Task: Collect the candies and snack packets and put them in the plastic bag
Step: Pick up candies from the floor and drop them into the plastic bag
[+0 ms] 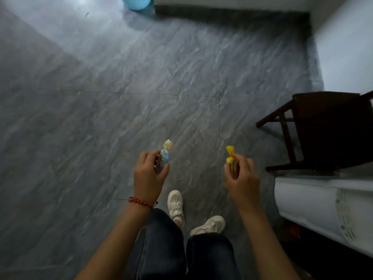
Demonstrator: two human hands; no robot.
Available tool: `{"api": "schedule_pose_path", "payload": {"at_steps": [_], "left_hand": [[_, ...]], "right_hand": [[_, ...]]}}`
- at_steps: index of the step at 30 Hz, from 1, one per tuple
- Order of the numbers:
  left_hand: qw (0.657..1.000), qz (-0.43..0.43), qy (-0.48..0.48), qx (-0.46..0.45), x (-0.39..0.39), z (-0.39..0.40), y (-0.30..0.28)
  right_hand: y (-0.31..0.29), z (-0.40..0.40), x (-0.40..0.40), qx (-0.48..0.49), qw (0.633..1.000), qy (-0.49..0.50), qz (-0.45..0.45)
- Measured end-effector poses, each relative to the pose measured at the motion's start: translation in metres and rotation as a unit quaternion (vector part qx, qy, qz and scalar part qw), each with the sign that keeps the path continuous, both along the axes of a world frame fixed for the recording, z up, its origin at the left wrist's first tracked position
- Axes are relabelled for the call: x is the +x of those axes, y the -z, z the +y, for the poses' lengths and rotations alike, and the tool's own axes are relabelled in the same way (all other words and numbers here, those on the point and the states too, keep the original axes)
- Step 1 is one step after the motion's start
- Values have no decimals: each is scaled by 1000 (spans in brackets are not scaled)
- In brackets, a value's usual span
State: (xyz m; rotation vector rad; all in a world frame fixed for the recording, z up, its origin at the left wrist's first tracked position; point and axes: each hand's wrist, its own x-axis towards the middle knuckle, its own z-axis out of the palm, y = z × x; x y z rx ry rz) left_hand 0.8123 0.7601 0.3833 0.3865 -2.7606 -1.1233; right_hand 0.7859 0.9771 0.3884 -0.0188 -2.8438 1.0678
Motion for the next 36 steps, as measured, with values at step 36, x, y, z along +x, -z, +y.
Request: {"api": "schedule_pose_path", "payload": {"at_steps": [36], "left_hand": [[626, 32, -779, 0, 302, -44, -66]], "right_hand": [[-81, -312, 84, 17, 697, -717, 21]]}}
